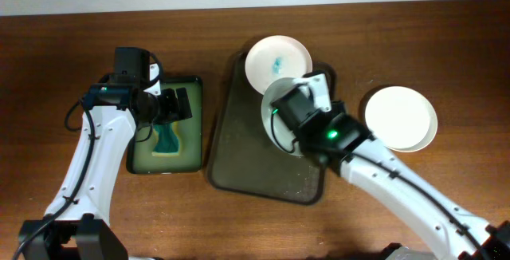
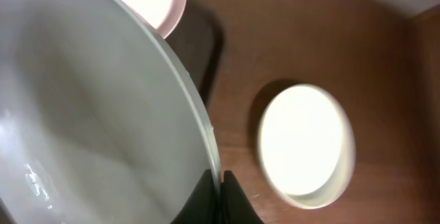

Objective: Clean dirty plates on tray and stack at the side

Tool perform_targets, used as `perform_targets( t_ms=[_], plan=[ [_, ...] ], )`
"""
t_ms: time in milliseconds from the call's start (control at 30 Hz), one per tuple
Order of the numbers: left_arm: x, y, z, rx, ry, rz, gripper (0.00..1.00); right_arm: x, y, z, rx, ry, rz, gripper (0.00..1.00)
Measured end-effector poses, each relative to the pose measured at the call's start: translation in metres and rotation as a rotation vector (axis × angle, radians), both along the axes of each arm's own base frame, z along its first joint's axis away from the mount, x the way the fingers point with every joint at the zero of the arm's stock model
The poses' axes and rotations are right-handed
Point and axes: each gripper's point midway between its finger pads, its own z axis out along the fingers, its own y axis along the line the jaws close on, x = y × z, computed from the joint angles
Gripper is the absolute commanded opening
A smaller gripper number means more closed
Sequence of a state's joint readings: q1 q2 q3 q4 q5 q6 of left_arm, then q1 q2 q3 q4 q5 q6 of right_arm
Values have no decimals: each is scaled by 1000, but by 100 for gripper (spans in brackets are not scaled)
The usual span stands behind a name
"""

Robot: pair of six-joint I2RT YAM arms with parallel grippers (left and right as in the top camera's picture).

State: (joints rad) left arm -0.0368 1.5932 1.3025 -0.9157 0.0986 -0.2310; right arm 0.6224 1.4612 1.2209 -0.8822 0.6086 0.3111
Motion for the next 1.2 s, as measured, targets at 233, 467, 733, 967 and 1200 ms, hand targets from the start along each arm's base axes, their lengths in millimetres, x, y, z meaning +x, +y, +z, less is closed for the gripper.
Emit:
perform_targets(
  t_ms=[233,467,733,967,1200],
  plan=[
    [0,0,0,0,0,0,99,13,-64,-29,442,206,-180,4],
    [0,0,0,-2,0,-1,99,-2,-260,-40,593,78,-712,4],
    [0,-1,0,-3,0,-1,99,-6,-260,-99,687,304,-724,51],
    [0,-1,0,-3,0,-1,99,106,-23,21,591,114,150,52],
    [0,-1,0,-3,-1,-1,99,189,-8,-154,549,177,60,14]
  ],
)
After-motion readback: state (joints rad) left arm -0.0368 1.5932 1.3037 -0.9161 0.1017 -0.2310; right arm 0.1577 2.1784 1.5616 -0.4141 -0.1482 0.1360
